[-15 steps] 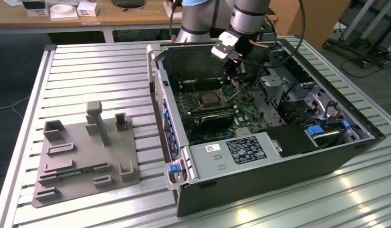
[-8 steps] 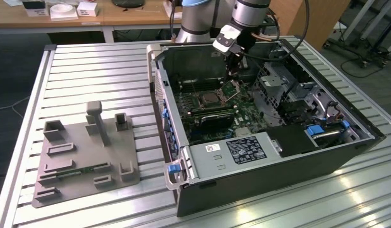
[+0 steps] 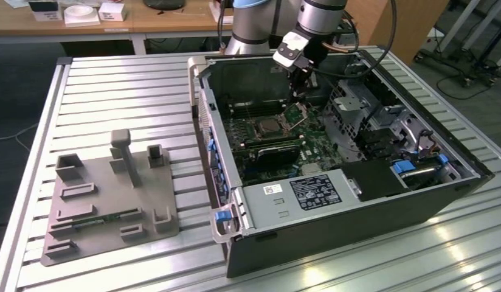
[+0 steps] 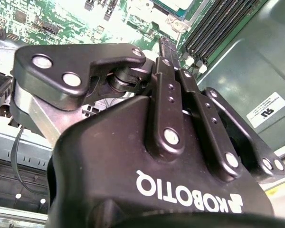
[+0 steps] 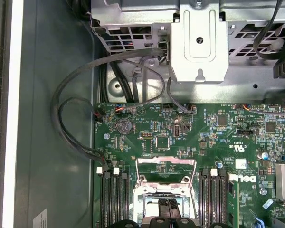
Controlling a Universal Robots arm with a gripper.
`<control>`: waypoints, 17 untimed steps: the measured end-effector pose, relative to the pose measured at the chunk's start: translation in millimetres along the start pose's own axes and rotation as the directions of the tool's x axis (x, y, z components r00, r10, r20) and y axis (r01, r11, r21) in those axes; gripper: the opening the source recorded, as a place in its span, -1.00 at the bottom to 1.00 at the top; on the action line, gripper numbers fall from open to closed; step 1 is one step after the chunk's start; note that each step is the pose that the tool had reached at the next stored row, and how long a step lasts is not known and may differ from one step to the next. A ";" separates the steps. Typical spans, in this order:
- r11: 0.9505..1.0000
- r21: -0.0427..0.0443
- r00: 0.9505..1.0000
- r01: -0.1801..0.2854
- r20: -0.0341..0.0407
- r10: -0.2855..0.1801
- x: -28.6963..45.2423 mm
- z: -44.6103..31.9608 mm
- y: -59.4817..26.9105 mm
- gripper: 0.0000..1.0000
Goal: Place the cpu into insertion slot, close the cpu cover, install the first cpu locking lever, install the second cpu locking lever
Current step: 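Close the cpu cover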
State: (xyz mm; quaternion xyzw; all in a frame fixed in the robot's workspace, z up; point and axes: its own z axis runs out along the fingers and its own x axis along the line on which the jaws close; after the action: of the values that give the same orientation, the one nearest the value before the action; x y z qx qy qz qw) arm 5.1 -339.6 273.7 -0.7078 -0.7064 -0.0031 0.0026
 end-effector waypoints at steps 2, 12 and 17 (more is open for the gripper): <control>1.000 0.000 1.000 0.000 0.000 0.000 0.0 0.0 0.1 -0.80; 1.000 0.000 1.000 0.001 0.000 -0.001 0.0 1.2 0.3 -0.80; 1.000 0.000 1.000 0.001 0.000 -0.001 0.0 1.3 3.1 -0.80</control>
State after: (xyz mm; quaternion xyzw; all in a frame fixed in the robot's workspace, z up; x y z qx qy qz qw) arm 8.2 -339.6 272.3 -0.7076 -0.7066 -0.0032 0.0026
